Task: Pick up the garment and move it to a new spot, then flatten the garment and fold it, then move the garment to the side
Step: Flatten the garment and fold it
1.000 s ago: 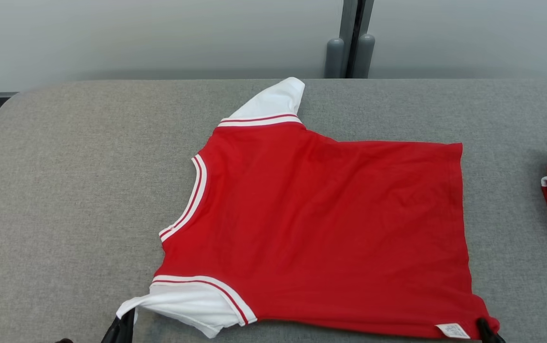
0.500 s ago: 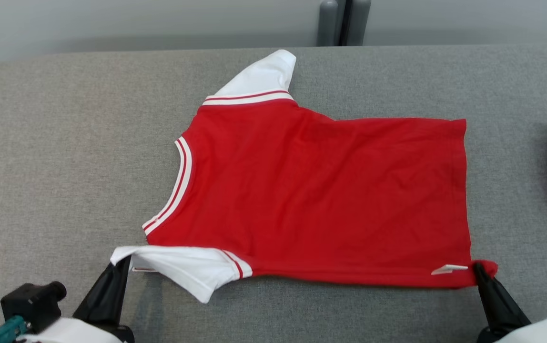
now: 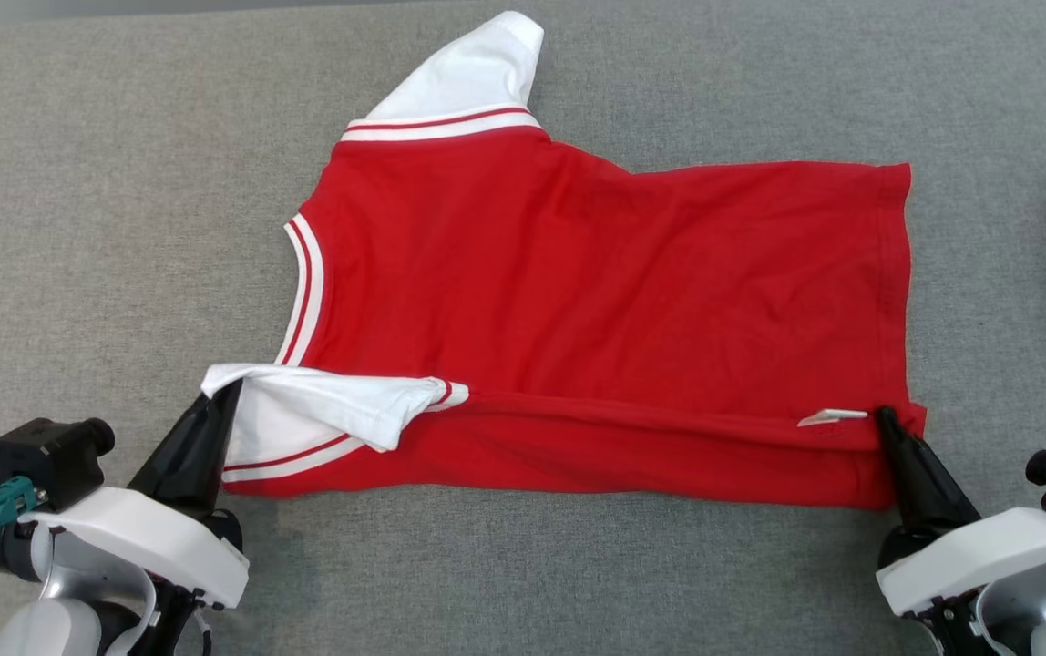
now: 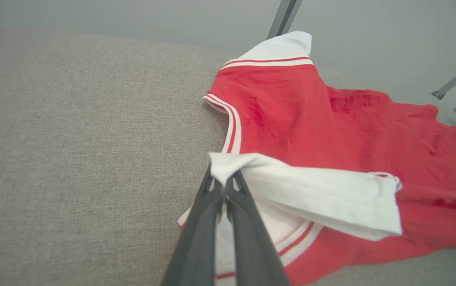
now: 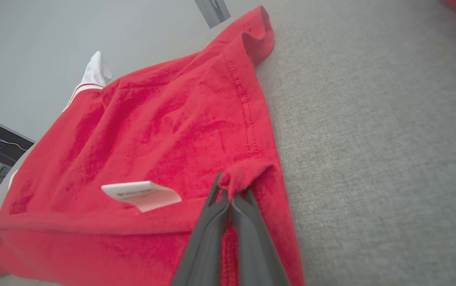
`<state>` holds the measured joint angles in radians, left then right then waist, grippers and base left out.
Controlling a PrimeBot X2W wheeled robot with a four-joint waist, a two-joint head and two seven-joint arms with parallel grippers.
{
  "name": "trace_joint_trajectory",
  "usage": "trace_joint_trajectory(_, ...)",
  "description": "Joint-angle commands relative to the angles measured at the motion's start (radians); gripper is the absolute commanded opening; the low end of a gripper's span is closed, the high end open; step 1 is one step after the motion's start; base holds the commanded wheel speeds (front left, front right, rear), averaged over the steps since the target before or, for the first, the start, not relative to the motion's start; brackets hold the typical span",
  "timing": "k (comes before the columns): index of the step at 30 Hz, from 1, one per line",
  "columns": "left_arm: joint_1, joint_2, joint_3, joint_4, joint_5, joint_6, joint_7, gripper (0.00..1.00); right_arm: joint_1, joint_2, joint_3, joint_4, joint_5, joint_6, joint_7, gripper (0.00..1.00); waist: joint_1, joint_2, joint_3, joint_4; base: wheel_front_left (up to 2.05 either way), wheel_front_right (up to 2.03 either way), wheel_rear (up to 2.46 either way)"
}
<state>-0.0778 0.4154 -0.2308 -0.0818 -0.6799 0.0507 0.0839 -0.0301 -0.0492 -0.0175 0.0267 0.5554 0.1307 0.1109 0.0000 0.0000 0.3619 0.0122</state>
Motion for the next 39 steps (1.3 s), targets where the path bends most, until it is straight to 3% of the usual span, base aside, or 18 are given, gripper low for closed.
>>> trace_joint_trajectory(1, -0.036, -0.004, 0.002, 0.022, -0.007, -0.014, -0.013, 0.00, -0.032, -0.004, 0.008, 0.015, -0.001, 0.000, -0.018, 0.00, 0.0000, 0.0000, 0.021, -0.003, 0.00, 0.00, 0.00)
trace_joint_trajectory(3, -0.058, -0.006, 0.000, 0.049, -0.006, -0.025, -0.024, 0.00, -0.053, -0.004, 0.017, 0.030, -0.004, 0.000, -0.033, 0.00, 0.0000, 0.0000, 0.031, -0.005, 0.00, 0.00, 0.00)
trace_joint_trajectory(4, -0.067, -0.010, -0.002, 0.060, -0.007, -0.030, -0.031, 0.00, -0.062, -0.005, 0.022, 0.037, -0.010, 0.000, -0.040, 0.14, 0.0000, 0.0000, 0.035, -0.005, 0.00, 0.00, 0.00)
trace_joint_trajectory(5, -0.077, -0.015, -0.002, 0.073, -0.009, -0.036, -0.039, 0.18, -0.069, -0.005, 0.030, 0.040, -0.024, 0.000, -0.049, 0.37, 0.0000, 0.0000, 0.038, -0.006, 0.00, 0.00, 0.00)
trace_joint_trajectory(6, -0.077, -0.015, -0.002, 0.073, -0.009, -0.036, -0.039, 0.18, -0.069, -0.005, 0.030, 0.040, -0.024, 0.000, -0.049, 0.37, 0.0000, 0.0000, 0.038, -0.006, 0.00, 0.00, 0.00)
trace_joint_trajectory(7, -0.084, -0.017, -0.002, 0.084, -0.007, -0.042, -0.049, 0.48, -0.076, -0.004, 0.039, 0.040, -0.035, 0.000, -0.058, 0.55, 0.0000, 0.0000, 0.040, -0.007, 0.00, 0.00, 0.00)
trace_joint_trajectory(8, -0.087, -0.020, -0.001, 0.095, -0.006, -0.045, -0.060, 1.00, -0.082, -0.006, 0.045, 0.042, -0.044, 0.000, -0.067, 0.93, 0.0000, 0.0000, 0.041, -0.008, 0.00, 0.00, 0.00)
trace_joint_trajectory(9, -0.092, -0.024, 0.003, 0.102, -0.002, -0.049, -0.079, 1.00, -0.087, -0.008, 0.050, 0.041, -0.054, 0.000, -0.079, 1.00, 0.0000, 0.0000, 0.042, -0.009, 0.00, 0.00, 0.00)
trace_joint_trajectory(21, -0.079, -0.063, 0.064, 0.060, 0.129, 0.043, -0.322, 1.00, -0.049, -0.019, -0.011, -0.067, -0.237, 0.000, -0.241, 1.00, 0.0000, 0.0000, -0.009, -0.011, 0.00, 0.00, 0.00)
trace_joint_trajectory(28, -0.076, -0.077, 0.093, -0.001, 0.212, 0.058, -0.347, 1.00, -0.056, -0.014, -0.059, -0.131, -0.342, 0.000, -0.275, 1.00, 0.0000, 0.0000, -0.062, -0.008, 0.00, 0.00, 0.00)
trace_joint_trajectory(39, -0.007, -0.075, 0.070, 0.008, 0.257, 0.069, -0.347, 1.00, -0.010, -0.004, -0.074, -0.127, -0.346, 0.000, -0.259, 1.00, 0.0000, 0.0000, -0.103, -0.012, 0.00, 0.00, 0.00)
